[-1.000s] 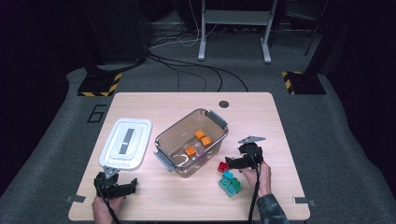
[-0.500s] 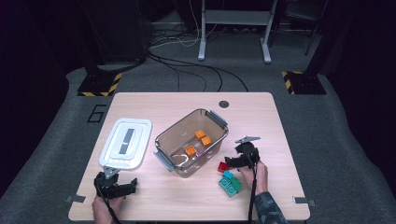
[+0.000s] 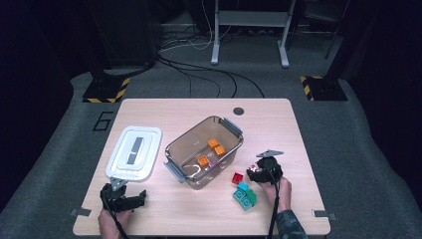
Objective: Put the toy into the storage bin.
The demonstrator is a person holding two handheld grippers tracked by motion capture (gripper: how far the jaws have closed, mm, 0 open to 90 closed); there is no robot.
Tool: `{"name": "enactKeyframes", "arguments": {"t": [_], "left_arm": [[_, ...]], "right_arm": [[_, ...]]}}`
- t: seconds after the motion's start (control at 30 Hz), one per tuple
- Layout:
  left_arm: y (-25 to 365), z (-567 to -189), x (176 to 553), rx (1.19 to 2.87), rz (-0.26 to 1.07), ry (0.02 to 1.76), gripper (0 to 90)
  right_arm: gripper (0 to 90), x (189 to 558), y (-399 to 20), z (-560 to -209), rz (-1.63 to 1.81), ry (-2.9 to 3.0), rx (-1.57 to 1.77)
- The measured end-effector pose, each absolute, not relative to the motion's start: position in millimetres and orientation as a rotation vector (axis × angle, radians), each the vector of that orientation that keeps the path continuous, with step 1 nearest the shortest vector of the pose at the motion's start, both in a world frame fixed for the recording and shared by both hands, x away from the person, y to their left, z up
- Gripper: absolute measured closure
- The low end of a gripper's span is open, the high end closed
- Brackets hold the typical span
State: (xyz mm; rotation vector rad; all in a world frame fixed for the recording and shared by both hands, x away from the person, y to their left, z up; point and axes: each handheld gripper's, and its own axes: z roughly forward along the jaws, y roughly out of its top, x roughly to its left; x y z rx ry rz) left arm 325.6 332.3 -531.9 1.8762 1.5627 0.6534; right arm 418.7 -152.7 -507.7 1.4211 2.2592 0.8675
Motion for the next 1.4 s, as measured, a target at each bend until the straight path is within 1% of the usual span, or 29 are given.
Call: {"name": "enactKeyframes", "arguments": {"t": [0.17,0.23,0.53,1.4], "left_arm": [[332,-532,326,1.876,0.653,1.563,0.0],[332,-532,326,1.876,0.653,1.562,0.0],[332,-532,326,1.876,0.653,1.563,0.0],[332,-532,326,1.876,0.653,1.563,0.0]], "right_arm": [[54.0,414,-155,-509,0.872,2.258,1.384],[56.7,413,-157,-509,0.871,2.257,1.360],[57.8,408,-160,-506,0.927,2.222,1.372],[57.9,398,-165,-455,1.071,2.189,1.315]]}}
